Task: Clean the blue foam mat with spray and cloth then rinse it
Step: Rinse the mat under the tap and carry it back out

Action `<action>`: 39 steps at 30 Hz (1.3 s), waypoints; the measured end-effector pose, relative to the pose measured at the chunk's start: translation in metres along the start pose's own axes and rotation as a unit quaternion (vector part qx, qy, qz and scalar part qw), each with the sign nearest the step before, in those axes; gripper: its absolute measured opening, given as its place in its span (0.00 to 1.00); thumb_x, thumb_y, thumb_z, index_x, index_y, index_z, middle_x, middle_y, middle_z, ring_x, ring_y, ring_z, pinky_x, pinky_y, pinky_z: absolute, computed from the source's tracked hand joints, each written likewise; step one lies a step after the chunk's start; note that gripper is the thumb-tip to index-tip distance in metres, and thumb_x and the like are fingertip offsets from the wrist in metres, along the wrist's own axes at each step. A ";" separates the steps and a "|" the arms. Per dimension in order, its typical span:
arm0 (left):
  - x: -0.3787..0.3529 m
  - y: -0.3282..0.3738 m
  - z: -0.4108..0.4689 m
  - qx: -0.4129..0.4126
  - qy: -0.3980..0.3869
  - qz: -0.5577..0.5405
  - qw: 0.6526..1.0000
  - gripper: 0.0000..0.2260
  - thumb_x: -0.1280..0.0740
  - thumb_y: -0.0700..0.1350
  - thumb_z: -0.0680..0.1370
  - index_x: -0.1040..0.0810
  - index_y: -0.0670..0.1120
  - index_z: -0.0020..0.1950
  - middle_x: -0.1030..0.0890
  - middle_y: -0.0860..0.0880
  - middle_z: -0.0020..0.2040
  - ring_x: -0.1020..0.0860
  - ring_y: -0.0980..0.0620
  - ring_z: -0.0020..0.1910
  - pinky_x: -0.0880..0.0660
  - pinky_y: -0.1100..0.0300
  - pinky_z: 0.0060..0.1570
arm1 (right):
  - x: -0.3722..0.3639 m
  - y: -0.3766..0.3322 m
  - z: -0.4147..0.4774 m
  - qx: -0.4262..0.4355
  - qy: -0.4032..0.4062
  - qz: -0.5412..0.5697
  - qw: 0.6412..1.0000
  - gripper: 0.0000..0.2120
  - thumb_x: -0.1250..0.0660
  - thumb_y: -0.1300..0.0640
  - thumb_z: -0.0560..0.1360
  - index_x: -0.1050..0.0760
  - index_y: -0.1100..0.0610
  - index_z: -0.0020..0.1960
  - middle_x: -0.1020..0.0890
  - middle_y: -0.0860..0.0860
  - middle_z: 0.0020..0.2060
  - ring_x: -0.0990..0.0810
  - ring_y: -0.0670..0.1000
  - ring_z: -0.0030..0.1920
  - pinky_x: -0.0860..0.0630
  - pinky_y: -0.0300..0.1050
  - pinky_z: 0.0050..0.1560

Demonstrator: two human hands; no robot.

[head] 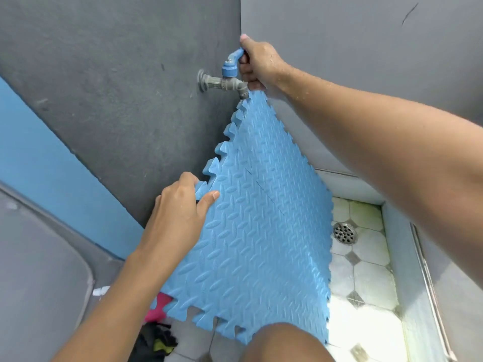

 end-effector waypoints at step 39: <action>0.478 0.175 -0.564 0.655 0.106 -0.076 0.744 0.06 0.30 0.52 0.79 0.19 0.58 0.56 0.18 0.55 0.43 0.24 0.55 0.38 0.32 0.66 0.37 | -0.272 -0.309 -0.443 0.338 -0.652 -0.432 0.523 0.15 0.26 0.55 0.77 0.18 0.54 0.63 0.16 0.51 0.60 0.20 0.56 0.63 0.34 0.50 0.64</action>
Point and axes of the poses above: each hand's wrist, its own z-axis towards the middle knuckle, its own x-axis out of the back of the hand, y = z × x, the point moved 3 cm from there along z, towards the middle knuckle
